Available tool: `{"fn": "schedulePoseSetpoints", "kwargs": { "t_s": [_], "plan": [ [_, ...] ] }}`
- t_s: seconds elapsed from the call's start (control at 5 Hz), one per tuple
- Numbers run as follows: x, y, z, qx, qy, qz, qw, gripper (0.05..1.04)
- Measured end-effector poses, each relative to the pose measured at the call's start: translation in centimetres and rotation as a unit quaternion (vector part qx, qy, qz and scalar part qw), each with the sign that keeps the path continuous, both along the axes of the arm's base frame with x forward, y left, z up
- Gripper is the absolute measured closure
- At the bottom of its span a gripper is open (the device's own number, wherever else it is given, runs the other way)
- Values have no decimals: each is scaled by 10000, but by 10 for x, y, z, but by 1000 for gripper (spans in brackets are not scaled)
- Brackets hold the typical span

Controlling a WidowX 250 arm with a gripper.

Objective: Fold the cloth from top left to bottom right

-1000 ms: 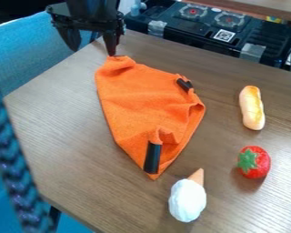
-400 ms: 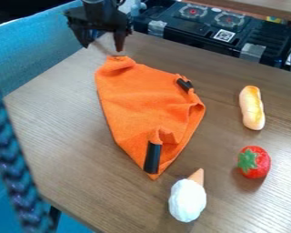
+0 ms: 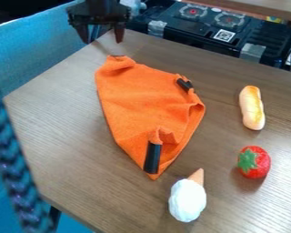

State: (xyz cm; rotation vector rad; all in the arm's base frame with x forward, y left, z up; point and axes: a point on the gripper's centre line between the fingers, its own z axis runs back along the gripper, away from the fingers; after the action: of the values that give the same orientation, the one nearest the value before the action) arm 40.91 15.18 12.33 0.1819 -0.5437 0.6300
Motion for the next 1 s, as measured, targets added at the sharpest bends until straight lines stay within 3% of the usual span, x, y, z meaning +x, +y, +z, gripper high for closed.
{"fn": "schedulePoseSetpoints", "kwargs": {
  "t_s": [0.2, 0.4, 0.6, 1.0],
  "plan": [
    [6, 6, -1, -98, -585, 600, 9964, 84],
    [9, 14, -9, -110, -900, 1102, 9898, 84],
    [11, 16, -25, -344, -830, 1408, 9860, 84],
    [19, 22, -35, -455, -817, 1512, 9841, 84]
  ]
}}
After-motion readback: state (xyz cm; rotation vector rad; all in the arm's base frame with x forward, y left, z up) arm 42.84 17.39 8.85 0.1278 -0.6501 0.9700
